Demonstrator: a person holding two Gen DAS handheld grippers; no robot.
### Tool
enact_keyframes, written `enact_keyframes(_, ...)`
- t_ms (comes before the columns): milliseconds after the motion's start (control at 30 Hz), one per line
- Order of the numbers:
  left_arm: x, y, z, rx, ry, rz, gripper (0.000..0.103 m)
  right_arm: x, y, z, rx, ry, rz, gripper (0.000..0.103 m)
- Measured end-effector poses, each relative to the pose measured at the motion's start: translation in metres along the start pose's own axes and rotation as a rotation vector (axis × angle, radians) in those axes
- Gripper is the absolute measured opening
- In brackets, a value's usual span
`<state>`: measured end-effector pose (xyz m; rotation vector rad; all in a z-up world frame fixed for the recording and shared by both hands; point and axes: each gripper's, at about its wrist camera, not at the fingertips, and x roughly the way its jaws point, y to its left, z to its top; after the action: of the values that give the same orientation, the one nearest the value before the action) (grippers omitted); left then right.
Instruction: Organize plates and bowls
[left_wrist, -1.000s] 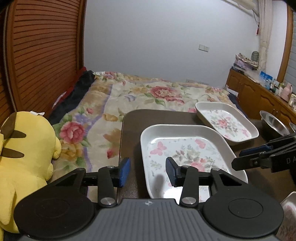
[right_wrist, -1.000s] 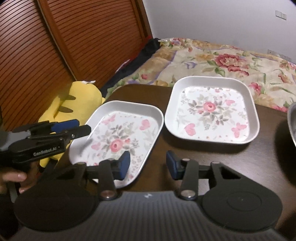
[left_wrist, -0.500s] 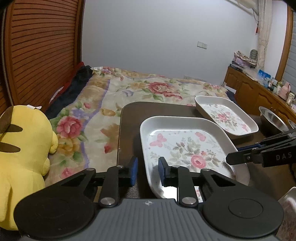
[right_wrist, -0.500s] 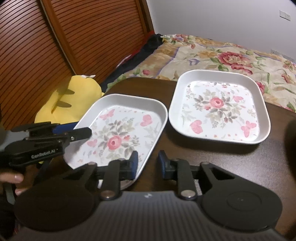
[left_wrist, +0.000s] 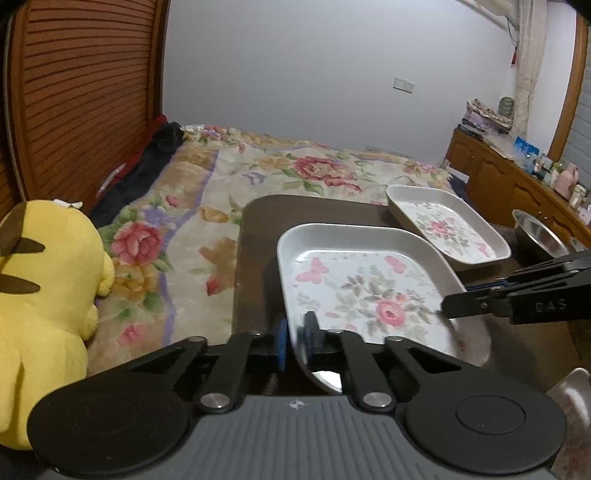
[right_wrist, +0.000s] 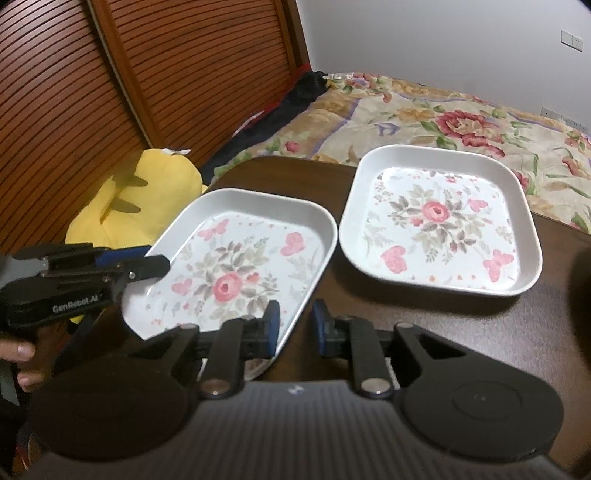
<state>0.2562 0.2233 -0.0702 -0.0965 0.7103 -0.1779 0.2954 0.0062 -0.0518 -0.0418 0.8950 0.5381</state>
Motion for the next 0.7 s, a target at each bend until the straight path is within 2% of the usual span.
enact_keyframes(33,-0.001,-0.002,-0.001,0.001,0.002,0.004,0.010,0.001,0.000,0.000,0.005,0.002,0.009,0.014)
enact_keyframes(300,-0.031,-0.018,0.005,0.020,-0.031,0.011,0.010,-0.011,0.000,-0.003,0.027,0.004,0.024,0.014)
enact_keyframes(700,-0.093,-0.067,0.020,0.079,-0.108,0.015,0.011,-0.081,0.004,-0.002,0.011,-0.093,0.021,0.014)
